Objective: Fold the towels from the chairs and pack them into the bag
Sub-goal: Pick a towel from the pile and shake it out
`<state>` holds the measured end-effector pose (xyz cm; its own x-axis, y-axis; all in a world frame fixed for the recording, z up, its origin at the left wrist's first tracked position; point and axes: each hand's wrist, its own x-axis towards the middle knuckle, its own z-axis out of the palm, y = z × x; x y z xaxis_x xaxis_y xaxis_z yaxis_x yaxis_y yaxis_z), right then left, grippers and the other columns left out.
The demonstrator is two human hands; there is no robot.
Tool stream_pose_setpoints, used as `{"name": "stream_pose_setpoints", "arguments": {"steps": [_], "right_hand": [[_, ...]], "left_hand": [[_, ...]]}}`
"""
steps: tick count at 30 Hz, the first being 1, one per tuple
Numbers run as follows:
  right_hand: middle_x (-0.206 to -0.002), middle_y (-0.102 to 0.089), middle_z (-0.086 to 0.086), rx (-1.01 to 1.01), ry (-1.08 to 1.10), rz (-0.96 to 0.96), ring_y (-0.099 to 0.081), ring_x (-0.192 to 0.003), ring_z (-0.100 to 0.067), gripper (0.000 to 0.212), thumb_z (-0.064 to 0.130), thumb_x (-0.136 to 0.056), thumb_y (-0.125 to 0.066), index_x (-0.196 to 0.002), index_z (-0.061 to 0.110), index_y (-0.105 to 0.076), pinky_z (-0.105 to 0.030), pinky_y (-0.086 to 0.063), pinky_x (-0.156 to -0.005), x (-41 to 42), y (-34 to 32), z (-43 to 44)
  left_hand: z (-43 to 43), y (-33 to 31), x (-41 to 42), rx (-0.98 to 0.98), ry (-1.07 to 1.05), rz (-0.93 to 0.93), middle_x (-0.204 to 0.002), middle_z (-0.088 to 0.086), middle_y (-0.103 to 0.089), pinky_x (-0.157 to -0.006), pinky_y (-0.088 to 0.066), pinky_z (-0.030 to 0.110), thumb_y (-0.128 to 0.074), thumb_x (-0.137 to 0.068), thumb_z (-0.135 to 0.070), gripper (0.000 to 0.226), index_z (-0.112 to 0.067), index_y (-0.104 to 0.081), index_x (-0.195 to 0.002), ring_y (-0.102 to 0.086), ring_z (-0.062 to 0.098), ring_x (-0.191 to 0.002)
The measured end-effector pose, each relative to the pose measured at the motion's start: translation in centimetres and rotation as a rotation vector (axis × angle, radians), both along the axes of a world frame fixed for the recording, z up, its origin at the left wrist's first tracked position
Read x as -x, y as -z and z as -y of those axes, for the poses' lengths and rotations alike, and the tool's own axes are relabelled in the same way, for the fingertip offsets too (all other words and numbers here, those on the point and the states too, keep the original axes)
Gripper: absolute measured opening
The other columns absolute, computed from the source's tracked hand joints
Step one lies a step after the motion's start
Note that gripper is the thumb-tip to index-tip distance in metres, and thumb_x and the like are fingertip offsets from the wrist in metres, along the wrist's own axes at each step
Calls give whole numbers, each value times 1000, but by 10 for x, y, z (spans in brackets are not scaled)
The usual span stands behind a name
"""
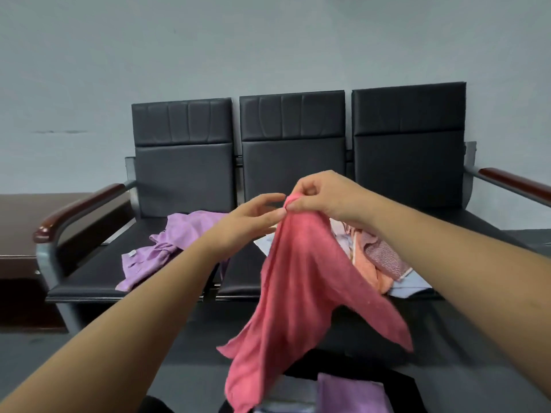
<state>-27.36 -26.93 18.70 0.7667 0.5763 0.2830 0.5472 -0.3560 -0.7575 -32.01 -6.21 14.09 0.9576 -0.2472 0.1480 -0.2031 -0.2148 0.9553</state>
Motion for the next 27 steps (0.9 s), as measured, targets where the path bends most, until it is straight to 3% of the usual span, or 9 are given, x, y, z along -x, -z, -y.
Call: {"name": "stream_pose_setpoints", "arguments": {"steps": [4,8,10,13,15,18,21,23,27], "right_hand": [[-74,-67,4,221,-25,14,-58,-67,-7,16,30,-85,-81,-86,16,-74,-25,-47,-64,-4,7,11],[-70,-64,4,585,43,11,-61,-67,-13,23,29,-85,-81,-70,21,-65,-26,-47,-60,-21,39,41],[-78,-71,-6,442,96,-148,-65,-73,-18,16,21,-84,-81,-82,8,-72,-29,-52,-64,-25,52,54],[-98,-74,-14,-210,178,-415,-69,-89,-24,27,11,-87,-77,-109,-5,-71,-39,-57,-82,-31,57,62],[-93,-71,-12,-456,153,-476,-68,-88,-27,29,10,-90,-74,-112,-8,-67,-41,-56,-81,-30,51,55],[-82,-72,-5,-449,138,-321,-64,-85,-27,11,6,-92,-70,-89,11,-79,-39,-49,-76,-24,41,34],[-85,-75,-15,-272,120,-176,-64,-80,-22,15,7,-89,-72,-84,17,-82,-37,-49,-77,-17,33,15],[-85,-75,-15,-202,109,-147,-64,-78,-18,7,10,-86,-75,-86,14,-82,-35,-49,-76,-15,33,6],[-69,-66,-4,-121,111,-165,-59,-65,-14,11,21,-85,-80,-79,12,-79,-29,-47,-60,-13,36,-1]], "left_hand": [[11,-15,4,-205,-29,77,-80,-1,-68,-73,-47,16,-69,-96,-25,18,-7,-73,-94,-59,8,-75],[5,-9,-3,-21,-151,75,-86,9,-63,-75,-53,23,-63,-99,-21,25,4,-67,-97,-58,17,-81],[1,-4,-9,85,-267,50,-77,6,-56,-69,-50,24,-62,-100,-20,22,-7,-64,-83,-53,19,-76],[-11,6,-16,118,-419,-17,-75,8,-44,-71,-40,34,-62,-100,-24,25,-13,-59,-78,-42,26,-81],[-15,12,-15,67,-433,-56,-76,9,-43,-75,-36,39,-66,-95,-28,20,-11,-59,-86,-41,26,-81],[-8,16,-10,30,-314,-16,-86,13,-61,-80,-44,38,-70,-93,-26,18,-11,-61,-95,-57,23,-85],[6,10,-6,75,-109,34,-122,3,-72,-99,-52,37,-75,-82,-43,52,-15,-59,-122,-68,18,-114],[15,4,-5,-12,-87,100,-115,-2,-73,-97,-54,39,-79,-73,-49,59,-23,-61,-123,-70,18,-108],[20,2,-10,-184,-159,257,-91,-2,-76,-87,-59,43,-83,-79,-38,30,-19,-71,-99,-73,26,-89]]}}
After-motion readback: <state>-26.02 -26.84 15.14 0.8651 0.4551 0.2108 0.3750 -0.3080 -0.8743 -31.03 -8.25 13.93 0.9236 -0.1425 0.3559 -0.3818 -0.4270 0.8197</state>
